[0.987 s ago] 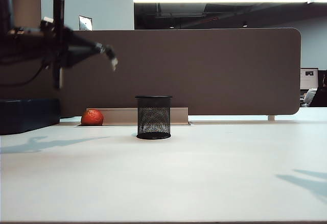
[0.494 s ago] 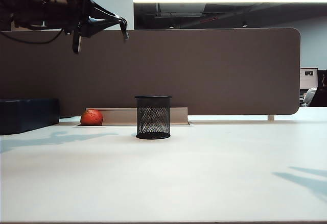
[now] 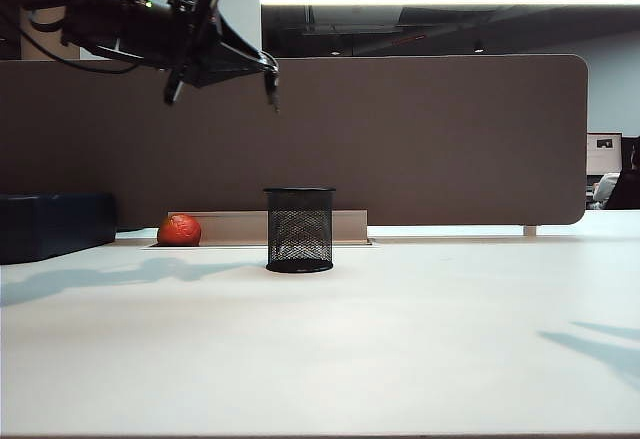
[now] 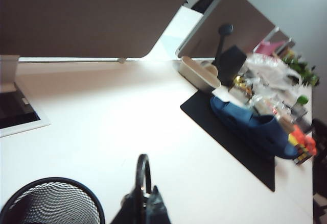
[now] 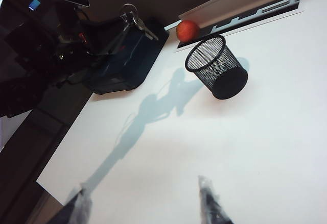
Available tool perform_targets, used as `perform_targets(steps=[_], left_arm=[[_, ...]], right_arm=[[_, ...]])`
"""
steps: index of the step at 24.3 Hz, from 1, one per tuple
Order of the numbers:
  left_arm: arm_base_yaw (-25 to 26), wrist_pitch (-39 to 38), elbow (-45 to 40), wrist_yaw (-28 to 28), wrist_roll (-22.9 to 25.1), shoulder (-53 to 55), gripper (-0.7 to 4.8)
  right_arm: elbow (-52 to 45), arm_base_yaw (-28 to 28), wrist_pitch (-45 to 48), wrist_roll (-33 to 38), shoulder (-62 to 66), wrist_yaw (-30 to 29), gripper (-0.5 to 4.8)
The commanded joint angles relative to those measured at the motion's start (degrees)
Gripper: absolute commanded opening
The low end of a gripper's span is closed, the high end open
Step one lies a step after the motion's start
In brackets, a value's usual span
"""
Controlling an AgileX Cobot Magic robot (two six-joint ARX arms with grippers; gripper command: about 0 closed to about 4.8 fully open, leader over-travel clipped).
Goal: Pick up a bunch of keys from the table, then put them into the black basket.
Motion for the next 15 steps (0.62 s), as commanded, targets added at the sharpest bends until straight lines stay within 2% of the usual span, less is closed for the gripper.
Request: perform_targets(steps=[1, 10, 15], left_arm=[[-1.5, -0.7, 0.3, -2.4, 4.0, 0.9, -0.06], [-3.0, -1.6, 0.7, -6.6, 5.6, 4.8, -0.06], [-3.0, -1.5, 0.7, -7.1, 6.3, 7.3, -0.06]], right_arm=[[0.3, 0.0, 1.2, -0.4, 0.0, 0.6, 2.73], [0.3, 0.1, 1.2, -3.2, 0.1, 0.8, 2.74], [0.3, 0.1, 1.2, -3.2, 0.8, 0.7, 2.74]])
